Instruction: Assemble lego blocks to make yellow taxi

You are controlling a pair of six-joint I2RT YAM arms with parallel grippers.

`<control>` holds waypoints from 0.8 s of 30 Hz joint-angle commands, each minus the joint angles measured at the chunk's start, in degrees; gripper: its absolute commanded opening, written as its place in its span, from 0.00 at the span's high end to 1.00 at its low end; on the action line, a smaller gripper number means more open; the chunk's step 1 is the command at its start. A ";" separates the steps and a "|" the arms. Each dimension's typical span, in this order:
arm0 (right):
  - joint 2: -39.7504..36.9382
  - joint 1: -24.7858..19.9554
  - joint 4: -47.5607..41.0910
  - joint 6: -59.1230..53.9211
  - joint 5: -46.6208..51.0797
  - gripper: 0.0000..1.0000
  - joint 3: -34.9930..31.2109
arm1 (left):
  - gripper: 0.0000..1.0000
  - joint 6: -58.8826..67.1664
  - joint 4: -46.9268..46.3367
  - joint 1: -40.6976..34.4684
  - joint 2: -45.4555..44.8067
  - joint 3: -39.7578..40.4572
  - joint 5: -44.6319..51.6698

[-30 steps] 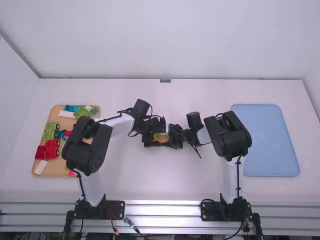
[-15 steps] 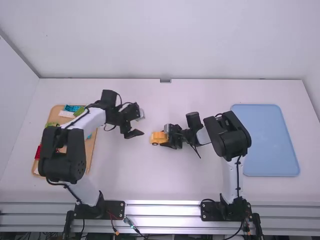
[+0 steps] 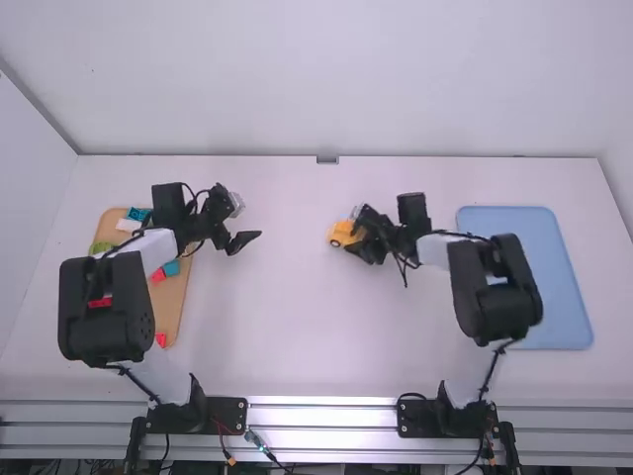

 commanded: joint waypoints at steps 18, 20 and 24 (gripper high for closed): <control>-19.41 -44.26 -1.51 13.90 13.81 0.44 -15.10 | 0.01 -39.26 33.24 -1.20 -0.96 -10.03 -26.58; -18.75 -45.70 1.40 15.19 14.21 0.43 -16.94 | 0.01 -39.34 33.22 -1.20 -0.96 -9.86 -26.64; -16.06 -47.71 5.97 18.01 17.31 0.42 -19.34 | 0.01 -39.32 33.16 -1.18 -0.96 -9.44 -26.64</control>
